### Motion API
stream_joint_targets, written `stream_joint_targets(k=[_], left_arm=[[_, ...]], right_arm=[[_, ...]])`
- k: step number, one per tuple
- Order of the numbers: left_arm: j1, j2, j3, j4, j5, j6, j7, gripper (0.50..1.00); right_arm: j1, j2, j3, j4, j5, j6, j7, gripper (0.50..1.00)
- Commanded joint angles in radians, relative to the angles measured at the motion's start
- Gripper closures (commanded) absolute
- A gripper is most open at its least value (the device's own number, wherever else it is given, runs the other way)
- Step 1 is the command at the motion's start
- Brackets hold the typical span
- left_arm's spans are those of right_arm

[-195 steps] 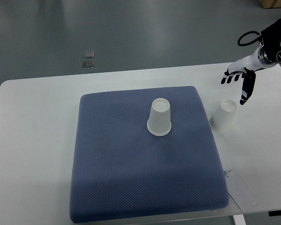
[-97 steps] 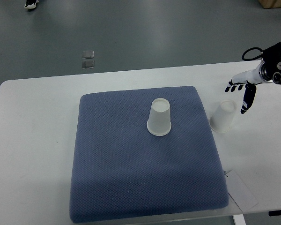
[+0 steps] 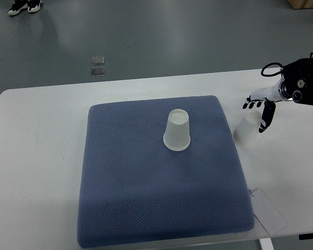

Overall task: Stack paper cups
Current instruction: 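Lower the right hand and close its fingers around the white cup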

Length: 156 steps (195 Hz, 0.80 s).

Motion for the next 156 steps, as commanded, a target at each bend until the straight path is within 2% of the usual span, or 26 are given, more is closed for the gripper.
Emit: stream_joint_targets(k=[1, 74, 99, 127, 140, 156], left_arm=[[0.000, 0.000, 0.000, 0.000, 0.000, 0.000, 0.000, 0.500], [0.000, 0.000, 0.000, 0.000, 0.000, 0.000, 0.000, 0.500], [0.000, 0.000, 0.000, 0.000, 0.000, 0.000, 0.000, 0.500], [0.000, 0.000, 0.000, 0.000, 0.000, 0.000, 0.000, 0.500], [0.000, 0.000, 0.000, 0.000, 0.000, 0.000, 0.000, 0.500], [0.000, 0.000, 0.000, 0.000, 0.000, 0.000, 0.000, 0.500]], right_arm=[[-0.008, 0.000, 0.000, -0.004, -0.002, 0.000, 0.000, 0.576], [-0.028, 0.014, 0.000, -0.012, -0.006, -0.003, 0.000, 0.587], [-0.037, 0.015, 0.000, -0.012, -0.005, -0.031, 0.000, 0.599], [-0.043, 0.017, 0.000, -0.012, -0.008, -0.034, 0.000, 0.695], [-0.043, 0.017, -0.001, -0.013, -0.011, -0.034, 0.001, 0.824], [-0.043, 0.015, -0.001, -0.021, -0.011, -0.034, 0.000, 0.863]])
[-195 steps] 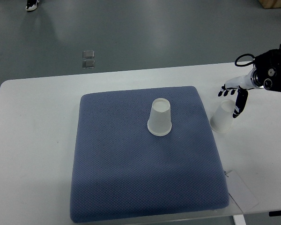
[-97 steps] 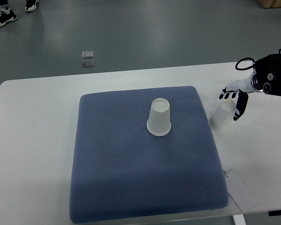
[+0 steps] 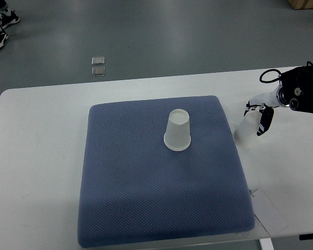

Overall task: Stack paper cups
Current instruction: 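Lower the right hand and close its fingers around the white cup, then lift the held cup up off the table with the right hand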

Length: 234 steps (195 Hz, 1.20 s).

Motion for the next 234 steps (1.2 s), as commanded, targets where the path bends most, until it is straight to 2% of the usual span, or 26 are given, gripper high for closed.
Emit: stream_joint_targets(k=[1, 8, 24, 91, 117, 131, 153, 170, 200, 234], left_arm=[[0.000, 0.000, 0.000, 0.000, 0.000, 0.000, 0.000, 0.500], [0.000, 0.000, 0.002, -0.001, 0.000, 0.000, 0.000, 0.500], [0.000, 0.000, 0.002, -0.001, 0.000, 0.000, 0.000, 0.500], [0.001, 0.000, 0.000, 0.000, 0.000, 0.000, 0.000, 0.500], [0.000, 0.000, 0.002, -0.001, 0.000, 0.000, 0.000, 0.500], [0.000, 0.000, 0.002, -0.001, 0.000, 0.000, 0.000, 0.500], [0.000, 0.000, 0.002, -0.001, 0.000, 0.000, 0.000, 0.500], [0.000, 0.000, 0.003, -0.001, 0.000, 0.000, 0.000, 0.500], [0.000, 0.000, 0.003, -0.003, 0.000, 0.000, 0.000, 0.500], [0.000, 0.000, 0.003, -0.007, 0.000, 0.000, 0.000, 0.500]], right_arm=[[0.000, 0.000, -0.001, -0.007, -0.001, 0.000, 0.000, 0.875], [0.000, 0.000, -0.001, -0.007, -0.002, 0.000, 0.000, 0.893], [0.001, -0.002, -0.001, -0.009, -0.002, 0.000, 0.000, 0.901], [0.046, -0.025, 0.002, -0.007, 0.008, 0.034, 0.000, 0.895], [0.150, -0.071, 0.002, 0.033, 0.010, 0.110, 0.000, 0.893], [0.239, -0.100, 0.000, 0.065, 0.007, 0.175, -0.002, 0.893], [0.398, -0.152, -0.005, 0.097, 0.005, 0.313, -0.051, 0.887], [0.497, -0.184, -0.008, 0.108, -0.001, 0.392, -0.057, 0.885], [0.652, -0.207, -0.018, 0.114, -0.002, 0.404, -0.057, 0.877], [0.754, -0.213, -0.026, 0.128, -0.004, 0.404, -0.057, 0.877]])
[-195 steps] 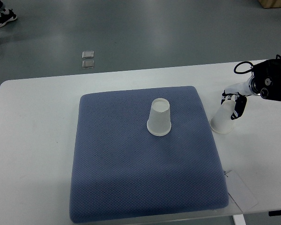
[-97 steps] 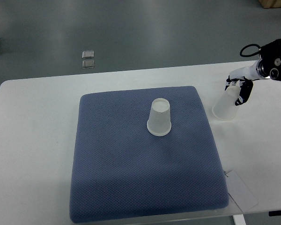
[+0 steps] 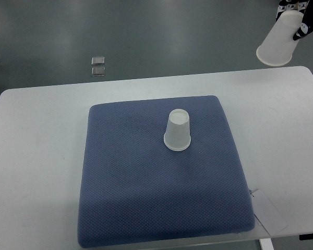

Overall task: Stack paper cups
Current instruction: 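Lift the held cup up off the table with the right hand, then carry the cup over the cup on the pad and lower it on top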

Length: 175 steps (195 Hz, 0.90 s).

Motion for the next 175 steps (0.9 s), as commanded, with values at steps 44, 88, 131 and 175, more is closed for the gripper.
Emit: stream_joint_targets(k=[44, 88, 131, 175], left_arm=[[-0.003, 0.000, 0.000, -0.001, 0.000, -0.001, 0.000, 0.500], [-0.003, 0.000, 0.000, -0.001, 0.000, 0.001, 0.000, 0.500], [-0.003, 0.000, -0.002, -0.001, 0.000, 0.001, 0.000, 0.500], [-0.003, 0.000, -0.003, 0.000, 0.000, 0.001, 0.000, 0.500]], right_arm=[[0.126, 0.004, -0.036, 0.065, 0.001, 0.000, 0.000, 0.875], [0.123, 0.069, -0.022, 0.072, 0.015, 0.000, 0.002, 0.871], [0.125, 0.217, -0.013, 0.072, 0.170, 0.000, 0.002, 0.871], [0.126, 0.381, 0.021, 0.070, 0.257, 0.000, 0.002, 0.869]])
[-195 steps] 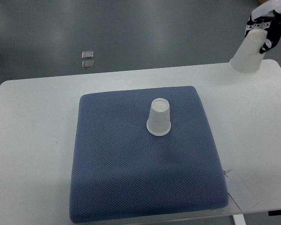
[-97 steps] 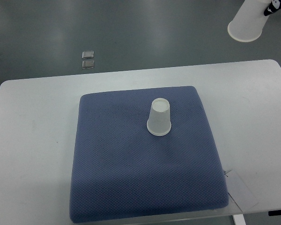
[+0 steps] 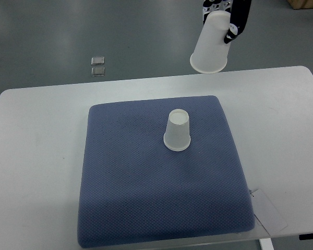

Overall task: Stack paper cups
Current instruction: 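Carry the cup over the cup on the pad and lower it on top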

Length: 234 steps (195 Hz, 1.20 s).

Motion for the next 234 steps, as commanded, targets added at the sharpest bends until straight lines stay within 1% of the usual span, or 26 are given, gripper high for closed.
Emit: stream_joint_targets(k=[1, 33, 57, 124, 157, 181, 234], left_arm=[[0.000, 0.000, -0.001, 0.001, 0.000, 0.000, 0.000, 0.500], [0.000, 0.000, -0.001, 0.001, -0.002, 0.000, 0.000, 0.500], [0.000, 0.000, -0.001, 0.001, -0.002, 0.000, 0.000, 0.500], [0.000, 0.000, -0.002, 0.001, -0.002, 0.000, 0.000, 0.500], [0.000, 0.000, -0.002, 0.001, 0.000, 0.000, 0.000, 0.500], [0.000, 0.000, -0.001, 0.001, -0.002, 0.000, 0.000, 0.500], [0.002, 0.000, -0.001, 0.003, 0.000, 0.000, 0.000, 0.500]], right_arm=[[0.000, 0.073, 0.005, -0.002, 0.025, 0.000, 0.000, 0.869], [-0.004, 0.145, 0.005, -0.003, 0.061, 0.000, 0.000, 0.867], [-0.019, 0.179, 0.005, -0.006, 0.070, 0.000, 0.000, 0.867], [-0.082, 0.191, 0.004, -0.019, 0.070, 0.000, 0.000, 0.867], [-0.113, 0.196, 0.002, -0.031, 0.070, -0.045, 0.000, 0.867], [-0.136, 0.211, 0.002, -0.037, 0.071, -0.092, 0.000, 0.867], [-0.197, 0.225, 0.001, -0.069, 0.071, -0.120, 0.000, 0.867]])
